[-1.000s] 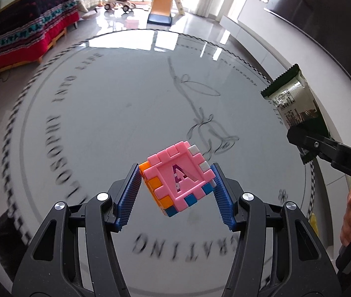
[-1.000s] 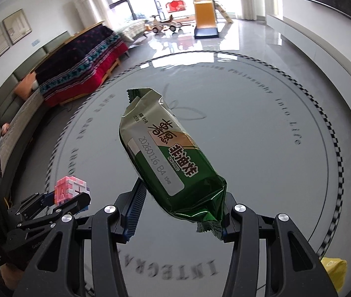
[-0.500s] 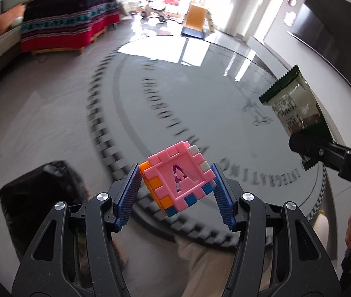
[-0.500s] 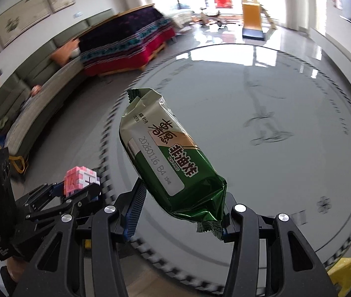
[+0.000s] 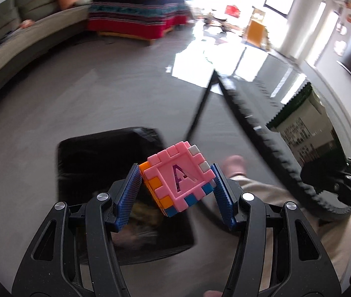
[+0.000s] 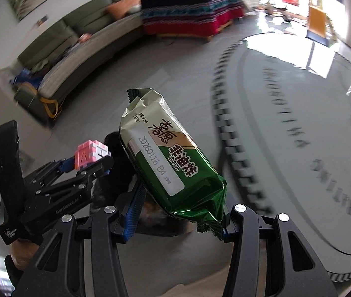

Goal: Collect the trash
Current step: 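Carry cube and snack bag over the black bin and open both tools, then move both open tools back over the table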

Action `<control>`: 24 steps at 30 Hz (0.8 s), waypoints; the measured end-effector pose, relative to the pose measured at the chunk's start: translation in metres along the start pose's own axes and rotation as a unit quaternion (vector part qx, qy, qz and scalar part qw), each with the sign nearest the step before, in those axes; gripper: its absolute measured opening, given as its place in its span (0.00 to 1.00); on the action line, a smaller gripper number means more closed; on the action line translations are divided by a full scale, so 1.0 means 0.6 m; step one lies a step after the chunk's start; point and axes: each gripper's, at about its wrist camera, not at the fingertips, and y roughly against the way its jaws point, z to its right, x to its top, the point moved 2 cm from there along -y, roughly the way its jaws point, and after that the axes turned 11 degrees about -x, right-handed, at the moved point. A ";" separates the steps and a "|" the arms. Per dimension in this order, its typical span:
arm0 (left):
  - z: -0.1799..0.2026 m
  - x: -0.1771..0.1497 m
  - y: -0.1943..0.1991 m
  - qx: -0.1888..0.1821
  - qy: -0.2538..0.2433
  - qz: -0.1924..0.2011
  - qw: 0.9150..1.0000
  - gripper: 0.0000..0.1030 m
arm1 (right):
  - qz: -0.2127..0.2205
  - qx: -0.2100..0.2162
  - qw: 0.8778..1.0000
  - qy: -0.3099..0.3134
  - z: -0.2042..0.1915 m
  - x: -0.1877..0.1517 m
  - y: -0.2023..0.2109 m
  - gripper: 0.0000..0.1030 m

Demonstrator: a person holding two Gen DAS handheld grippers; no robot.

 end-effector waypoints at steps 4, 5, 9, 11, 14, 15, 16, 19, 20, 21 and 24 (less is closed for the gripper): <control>-0.076 -0.019 0.014 0.045 0.032 -0.002 0.998 0.56 | -0.023 0.021 0.999 0.032 -0.079 0.005 -0.037 0.49; -0.091 -0.024 0.011 0.050 0.040 -0.009 0.998 0.60 | -0.027 0.025 0.999 0.039 -0.093 0.006 -0.045 0.50; -0.135 -0.044 0.014 0.096 0.047 -0.016 0.994 0.94 | -0.026 0.013 0.998 0.063 -0.144 0.020 -0.071 0.74; -0.153 -0.052 0.011 0.123 0.054 -0.025 0.991 0.94 | -0.013 0.005 0.998 0.064 -0.150 0.019 -0.069 0.75; -0.168 -0.059 0.011 0.120 0.070 -0.027 0.990 0.94 | -0.012 0.005 0.998 0.067 -0.152 0.015 -0.068 0.75; -0.168 -0.059 0.011 0.116 0.075 -0.027 0.990 0.94 | -0.010 0.004 0.998 0.067 -0.150 0.015 -0.067 0.75; -0.166 -0.060 0.013 0.114 0.075 -0.026 0.990 0.94 | -0.007 0.002 0.998 0.068 -0.149 0.013 -0.065 0.75; -0.159 -0.049 0.008 0.110 0.066 -0.029 0.991 0.94 | -0.002 0.002 0.998 0.067 -0.138 0.005 -0.059 0.75; -0.151 -0.046 0.007 0.107 0.060 -0.029 0.992 0.94 | 0.001 0.002 0.998 0.065 -0.132 0.005 -0.056 0.75; -0.146 -0.042 0.004 0.105 0.057 -0.030 0.992 0.94 | 0.002 0.002 0.998 0.063 -0.128 0.004 -0.054 0.75; -0.118 -0.035 -0.003 0.100 0.040 -0.030 0.994 0.94 | 0.010 0.004 0.999 0.047 -0.110 0.008 -0.044 0.76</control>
